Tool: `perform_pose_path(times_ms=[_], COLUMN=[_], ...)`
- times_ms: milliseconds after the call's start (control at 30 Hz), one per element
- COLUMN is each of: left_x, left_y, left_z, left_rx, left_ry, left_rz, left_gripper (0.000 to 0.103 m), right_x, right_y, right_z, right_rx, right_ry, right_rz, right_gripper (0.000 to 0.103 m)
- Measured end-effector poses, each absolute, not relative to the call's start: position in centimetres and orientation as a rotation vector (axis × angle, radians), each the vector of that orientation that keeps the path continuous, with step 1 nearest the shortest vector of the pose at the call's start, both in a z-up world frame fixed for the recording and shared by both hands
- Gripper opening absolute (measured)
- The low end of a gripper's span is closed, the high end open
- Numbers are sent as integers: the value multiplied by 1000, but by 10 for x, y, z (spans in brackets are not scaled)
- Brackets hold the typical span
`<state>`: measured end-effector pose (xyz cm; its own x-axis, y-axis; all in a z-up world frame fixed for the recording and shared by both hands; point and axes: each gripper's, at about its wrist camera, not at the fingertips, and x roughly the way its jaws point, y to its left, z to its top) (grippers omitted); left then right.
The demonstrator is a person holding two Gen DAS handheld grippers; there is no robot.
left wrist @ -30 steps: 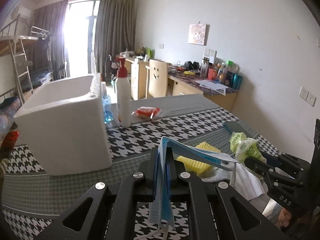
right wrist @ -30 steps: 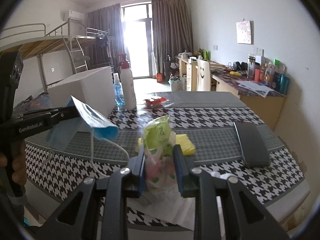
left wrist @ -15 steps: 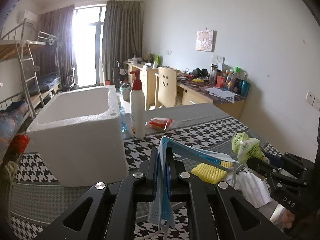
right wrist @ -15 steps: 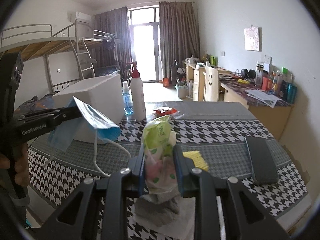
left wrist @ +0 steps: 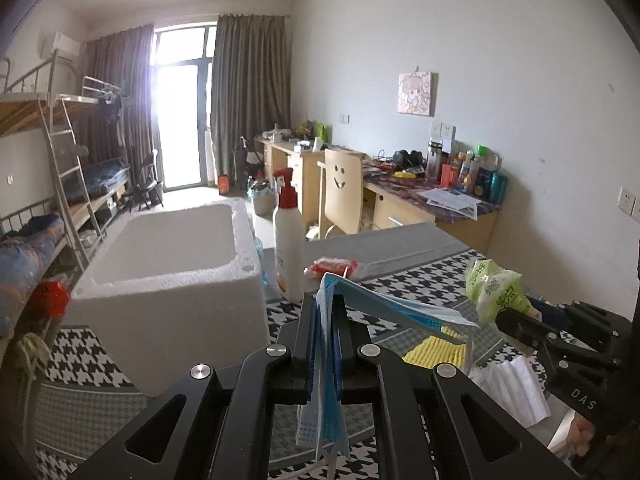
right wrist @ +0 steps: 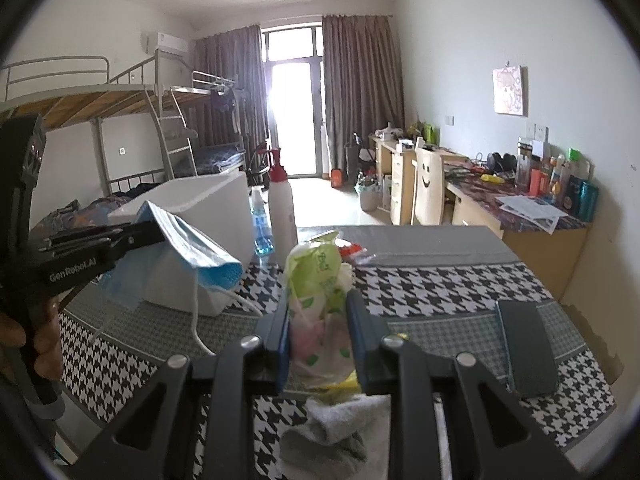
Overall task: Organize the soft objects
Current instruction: 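Lift the mask with the left tool while the right tool lifts the wipes packet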
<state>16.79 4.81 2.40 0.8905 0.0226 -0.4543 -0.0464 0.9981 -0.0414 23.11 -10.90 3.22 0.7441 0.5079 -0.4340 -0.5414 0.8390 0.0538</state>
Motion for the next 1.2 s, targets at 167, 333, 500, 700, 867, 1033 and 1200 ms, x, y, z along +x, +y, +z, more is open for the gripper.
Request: perform_pose_path(times_ms=[167,333,500,700,867,1033,1200], left_x=[169,170,173,180,185,192,197], left_y=[50,55,58,63,68,76,80], left_z=[32,41,49,61,68,73,77], left_rx=[-43,-44,-42,-37,-34,-37,-38], left_ry=[454,441,427,411,402,397,388], left_rz=[37,36,39,51,64,80,98], left_gripper=[7,7,7,7,7,7,7], right_x=[235,237,238,240,242,245,246], right_y=[-104,-100,-97,-93,-88,-83,-77], right_z=[39,48,55,63,71,77,85], right_rx=[-78,-82,-79,-79,-85,-81,-88], right_ry=[443,425,413,397,384,381,363], right_rz=[585,599,613,615,620,630,636], right_gripper=[30,30,30,30,30,30,30])
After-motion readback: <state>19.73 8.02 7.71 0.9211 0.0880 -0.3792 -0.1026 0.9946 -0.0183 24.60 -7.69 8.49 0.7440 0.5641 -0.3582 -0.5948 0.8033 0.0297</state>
